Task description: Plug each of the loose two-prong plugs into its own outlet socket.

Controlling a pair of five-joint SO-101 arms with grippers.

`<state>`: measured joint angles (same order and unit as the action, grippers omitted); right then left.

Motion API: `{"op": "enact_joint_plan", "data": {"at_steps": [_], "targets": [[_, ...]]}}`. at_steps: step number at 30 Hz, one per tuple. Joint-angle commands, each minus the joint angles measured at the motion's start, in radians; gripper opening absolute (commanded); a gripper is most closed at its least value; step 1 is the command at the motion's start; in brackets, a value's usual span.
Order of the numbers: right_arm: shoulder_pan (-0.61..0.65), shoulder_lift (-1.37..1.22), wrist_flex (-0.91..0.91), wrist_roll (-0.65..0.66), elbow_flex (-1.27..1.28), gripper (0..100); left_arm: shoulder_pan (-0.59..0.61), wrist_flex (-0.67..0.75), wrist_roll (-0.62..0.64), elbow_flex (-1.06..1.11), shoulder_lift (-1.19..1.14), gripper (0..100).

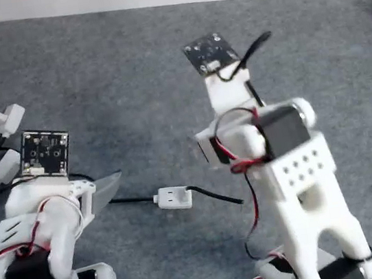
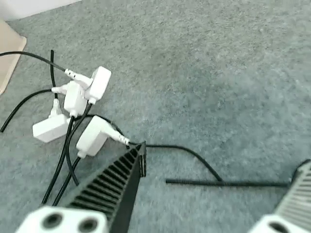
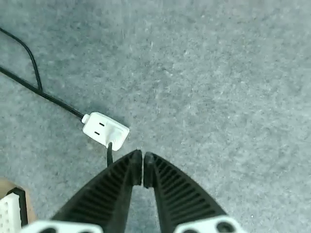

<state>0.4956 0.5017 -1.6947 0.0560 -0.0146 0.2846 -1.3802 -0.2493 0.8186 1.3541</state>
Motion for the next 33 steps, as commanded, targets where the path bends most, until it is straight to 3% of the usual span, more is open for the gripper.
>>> {"op": "enact_joint_plan", "data": {"at_steps": [1,4,7,11,13,15,18,24,27,33], "targets": [[-0.015,0.105,-0.008,0.021,0.016,0.7,0.004,-0.084,-0.011,-0.093,0.01,44],[-0.016,0.17,-0.001,0.055,0.108,0.7,0.002,-0.1,-0.015,-0.102,0.01,44],[-0.056,0.231,-0.001,0.058,0.174,0.7,-0.038,-0.094,-0.101,-0.056,-0.028,44],[-0.3,0.271,0.041,0.063,0.257,0.7,-0.18,-0.072,-0.272,0.048,-0.185,44],[-0.44,0.288,0.099,0.103,0.338,0.7,-0.2,-0.002,-0.37,0.041,-0.292,44],[-0.501,0.32,0.15,0.133,0.446,0.7,-0.2,0.078,-0.459,-0.005,-0.412,44],[-0.507,0.4,0.225,0.158,0.625,0.7,-0.228,0.146,-0.574,-0.097,-0.651,44],[-0.507,0.599,0.332,0.161,0.828,0.7,-0.34,0.153,-0.588,-0.371,-1.153,44],[-0.515,0.624,0.334,0.164,0.852,0.9,-0.452,0.089,-0.644,-0.433,-1.224,44],[-0.568,0.624,0.338,0.164,0.855,0.9,-0.613,0.089,-0.652,-0.42,-1.236,42]]}}
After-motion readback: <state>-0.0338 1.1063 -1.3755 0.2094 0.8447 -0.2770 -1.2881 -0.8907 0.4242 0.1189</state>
